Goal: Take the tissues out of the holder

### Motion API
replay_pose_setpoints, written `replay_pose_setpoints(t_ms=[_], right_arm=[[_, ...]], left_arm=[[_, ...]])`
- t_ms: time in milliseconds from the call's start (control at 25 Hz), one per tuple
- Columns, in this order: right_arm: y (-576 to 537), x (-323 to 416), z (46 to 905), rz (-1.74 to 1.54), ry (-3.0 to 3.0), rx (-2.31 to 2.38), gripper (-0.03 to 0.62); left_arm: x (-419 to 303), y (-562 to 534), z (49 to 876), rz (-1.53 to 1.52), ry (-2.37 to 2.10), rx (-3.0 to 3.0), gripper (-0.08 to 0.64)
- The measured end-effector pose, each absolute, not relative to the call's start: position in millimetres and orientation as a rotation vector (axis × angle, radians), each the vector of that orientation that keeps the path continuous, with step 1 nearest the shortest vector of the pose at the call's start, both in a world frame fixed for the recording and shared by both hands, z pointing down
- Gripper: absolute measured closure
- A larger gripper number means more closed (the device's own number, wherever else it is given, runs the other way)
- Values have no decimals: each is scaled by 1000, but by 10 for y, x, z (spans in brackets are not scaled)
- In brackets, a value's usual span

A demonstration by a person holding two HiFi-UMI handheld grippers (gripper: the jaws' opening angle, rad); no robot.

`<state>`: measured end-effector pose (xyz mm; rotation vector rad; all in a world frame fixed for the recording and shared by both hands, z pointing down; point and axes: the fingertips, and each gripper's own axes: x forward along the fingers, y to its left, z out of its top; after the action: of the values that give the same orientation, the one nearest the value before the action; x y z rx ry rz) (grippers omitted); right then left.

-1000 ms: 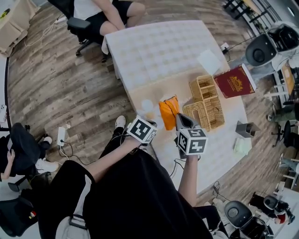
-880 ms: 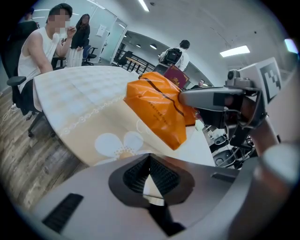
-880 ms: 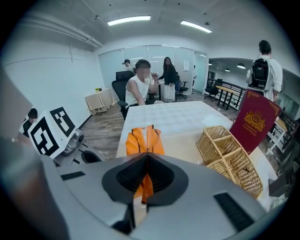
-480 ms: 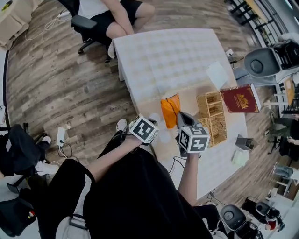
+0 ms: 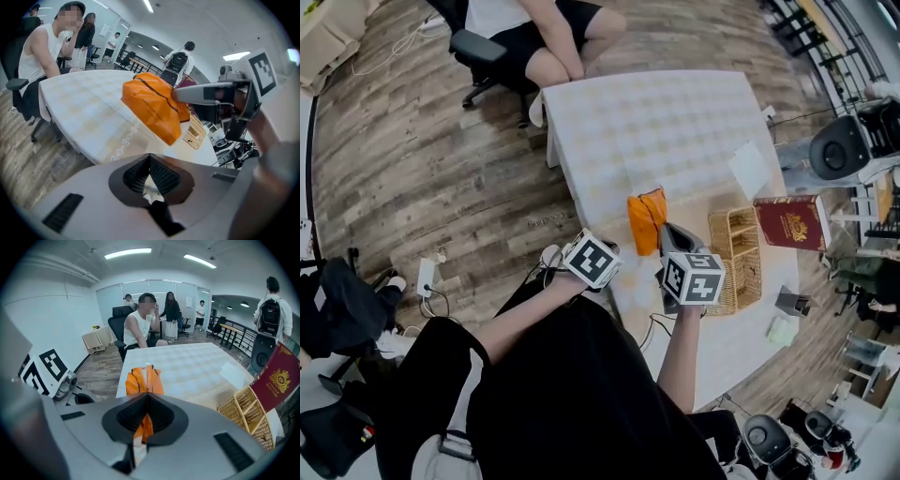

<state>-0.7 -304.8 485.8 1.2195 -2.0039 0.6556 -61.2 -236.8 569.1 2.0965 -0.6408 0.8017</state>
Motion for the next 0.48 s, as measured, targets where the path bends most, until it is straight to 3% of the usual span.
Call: replay_pose_setpoints(t_ms=[480], right_arm=[[-3543,-418,5001,660,-1999,1217,575]], left_arm=[[-959,-2626,5721,797,-633,2103,560]])
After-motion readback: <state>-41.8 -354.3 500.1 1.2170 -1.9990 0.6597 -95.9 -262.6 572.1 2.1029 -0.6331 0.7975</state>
